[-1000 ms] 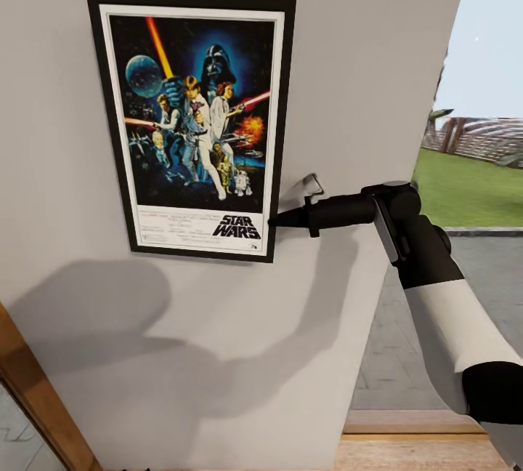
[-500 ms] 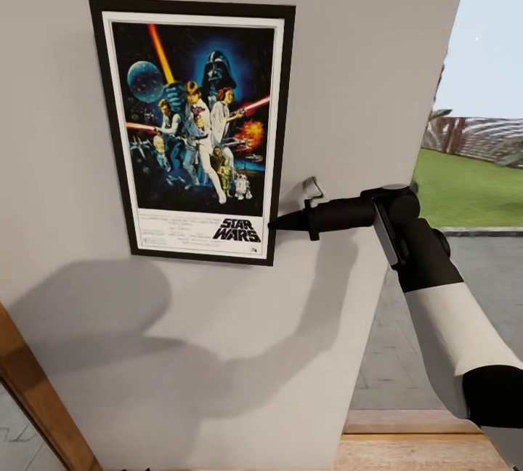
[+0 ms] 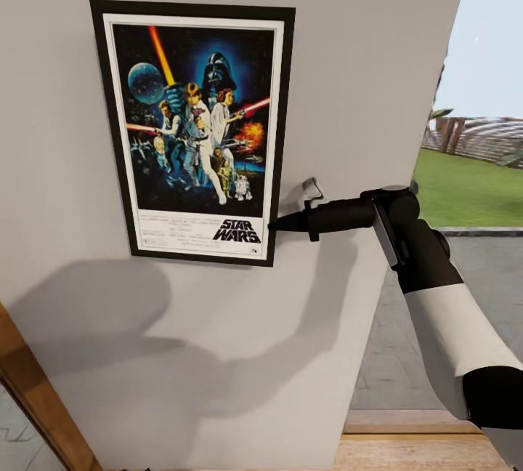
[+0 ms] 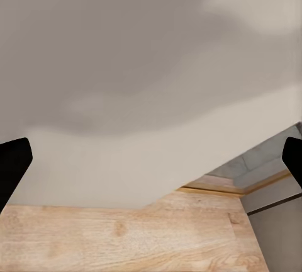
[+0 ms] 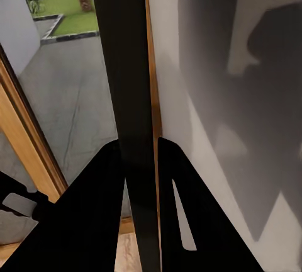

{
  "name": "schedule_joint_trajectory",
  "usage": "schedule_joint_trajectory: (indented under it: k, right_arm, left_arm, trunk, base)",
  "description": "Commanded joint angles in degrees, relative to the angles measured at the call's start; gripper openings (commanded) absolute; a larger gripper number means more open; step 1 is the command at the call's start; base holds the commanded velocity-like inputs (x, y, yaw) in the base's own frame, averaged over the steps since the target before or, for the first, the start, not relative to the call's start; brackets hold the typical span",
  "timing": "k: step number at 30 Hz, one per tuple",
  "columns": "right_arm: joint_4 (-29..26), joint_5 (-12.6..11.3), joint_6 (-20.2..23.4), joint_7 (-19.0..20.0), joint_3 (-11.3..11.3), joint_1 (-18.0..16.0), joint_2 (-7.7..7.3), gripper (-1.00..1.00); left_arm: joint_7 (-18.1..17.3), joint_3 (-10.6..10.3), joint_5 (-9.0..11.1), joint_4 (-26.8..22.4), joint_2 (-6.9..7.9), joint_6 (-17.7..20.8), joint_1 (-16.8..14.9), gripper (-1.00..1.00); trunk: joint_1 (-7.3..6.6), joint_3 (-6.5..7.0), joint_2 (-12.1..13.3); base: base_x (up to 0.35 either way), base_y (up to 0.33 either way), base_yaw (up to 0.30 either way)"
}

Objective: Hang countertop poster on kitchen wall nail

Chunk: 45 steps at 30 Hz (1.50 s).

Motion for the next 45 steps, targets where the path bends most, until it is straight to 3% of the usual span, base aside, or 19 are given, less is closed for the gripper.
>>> schedule_joint_trajectory:
  k: [1,45]
  right_arm:
    - [0.0,-0.2,0.8,0.1,0.1,0.0,-0.05,-1.0]
    - [0.0,-0.2,0.7,0.1,0.1,0.0,0.02,-1.0]
  left_arm:
    - [-0.1,-0.3,0.3,0.0,0.01,-0.3,0.0,1.0]
    - [-0.2,-0.3,0.3,0.1,0.24,-0.3,0.0,1.0]
  trunk:
    - [0.02,-0.03,0.0]
    - [0.02,-0.03,0.0]
  base:
    - [0.0,0.0,0.0]
    - [0.01,0.069,0.0]
